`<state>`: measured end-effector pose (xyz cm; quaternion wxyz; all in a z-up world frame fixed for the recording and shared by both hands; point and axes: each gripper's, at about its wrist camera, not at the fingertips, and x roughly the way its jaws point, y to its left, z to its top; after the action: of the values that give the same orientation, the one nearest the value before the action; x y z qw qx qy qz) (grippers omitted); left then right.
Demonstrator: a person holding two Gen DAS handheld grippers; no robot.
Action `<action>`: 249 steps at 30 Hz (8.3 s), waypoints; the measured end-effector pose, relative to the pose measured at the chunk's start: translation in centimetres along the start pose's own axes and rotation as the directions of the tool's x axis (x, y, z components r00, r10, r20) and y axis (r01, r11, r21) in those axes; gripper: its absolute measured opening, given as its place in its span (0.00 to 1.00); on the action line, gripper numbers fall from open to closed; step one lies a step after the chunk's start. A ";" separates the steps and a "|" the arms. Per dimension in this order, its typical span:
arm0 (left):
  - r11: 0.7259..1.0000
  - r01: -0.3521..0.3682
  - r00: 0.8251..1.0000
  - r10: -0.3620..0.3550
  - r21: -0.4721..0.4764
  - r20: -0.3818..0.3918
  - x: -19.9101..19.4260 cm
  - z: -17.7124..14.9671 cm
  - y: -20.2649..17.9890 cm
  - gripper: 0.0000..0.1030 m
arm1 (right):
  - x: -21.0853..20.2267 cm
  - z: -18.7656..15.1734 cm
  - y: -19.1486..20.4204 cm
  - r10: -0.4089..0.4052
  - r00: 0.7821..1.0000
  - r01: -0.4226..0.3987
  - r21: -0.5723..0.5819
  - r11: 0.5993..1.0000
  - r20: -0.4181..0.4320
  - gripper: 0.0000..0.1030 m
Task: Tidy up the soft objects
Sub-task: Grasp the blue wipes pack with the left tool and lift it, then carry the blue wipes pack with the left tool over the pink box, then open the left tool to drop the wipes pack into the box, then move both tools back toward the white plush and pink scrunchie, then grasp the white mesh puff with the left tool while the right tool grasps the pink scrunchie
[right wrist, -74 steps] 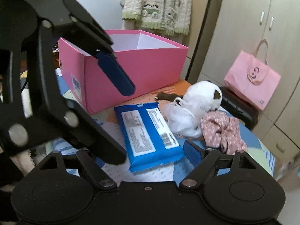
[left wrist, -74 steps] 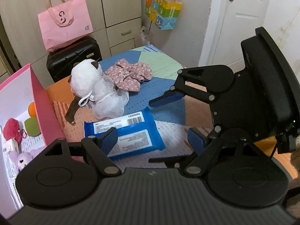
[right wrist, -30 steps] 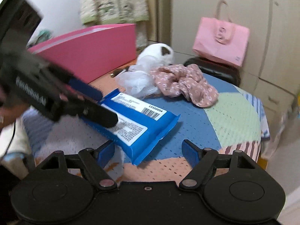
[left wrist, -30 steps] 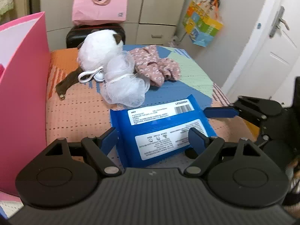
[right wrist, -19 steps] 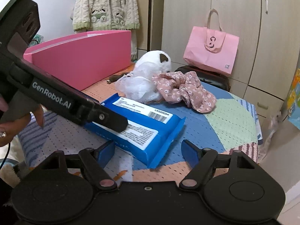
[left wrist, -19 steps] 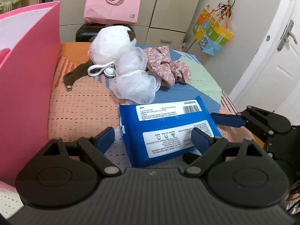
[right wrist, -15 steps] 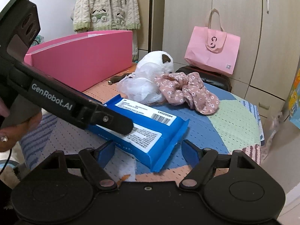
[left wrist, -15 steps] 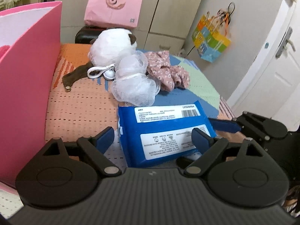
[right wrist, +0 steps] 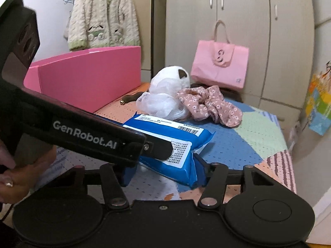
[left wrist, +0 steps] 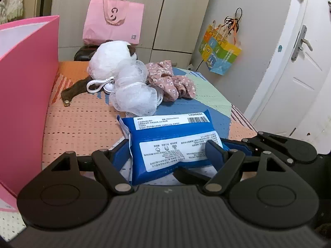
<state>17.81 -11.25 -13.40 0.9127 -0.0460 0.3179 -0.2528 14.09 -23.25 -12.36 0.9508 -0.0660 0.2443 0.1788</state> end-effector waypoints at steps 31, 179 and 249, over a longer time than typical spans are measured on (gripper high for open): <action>0.996 0.047 0.999 -0.048 0.081 0.007 -10.1 -1.8 -0.8 0.75 | -6.7 1.4 7.2 -0.045 0.998 0.044 0.025 0.999 0.038 0.79; 0.955 -0.152 0.988 0.137 0.255 0.075 -0.1 6.6 -1.9 0.79 | 2.2 9.1 -11.1 0.091 0.996 -0.084 0.270 0.959 -0.011 0.91; 0.986 -0.094 0.995 0.095 0.138 -0.007 -6.0 0.6 0.0 0.36 | -2.8 0.1 -3.8 0.042 0.995 -0.001 0.409 0.913 -0.091 0.19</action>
<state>14.15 -8.37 -9.55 0.9225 0.0337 0.3076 -0.2308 13.30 -27.64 -10.71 0.9284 0.1279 0.3232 0.1310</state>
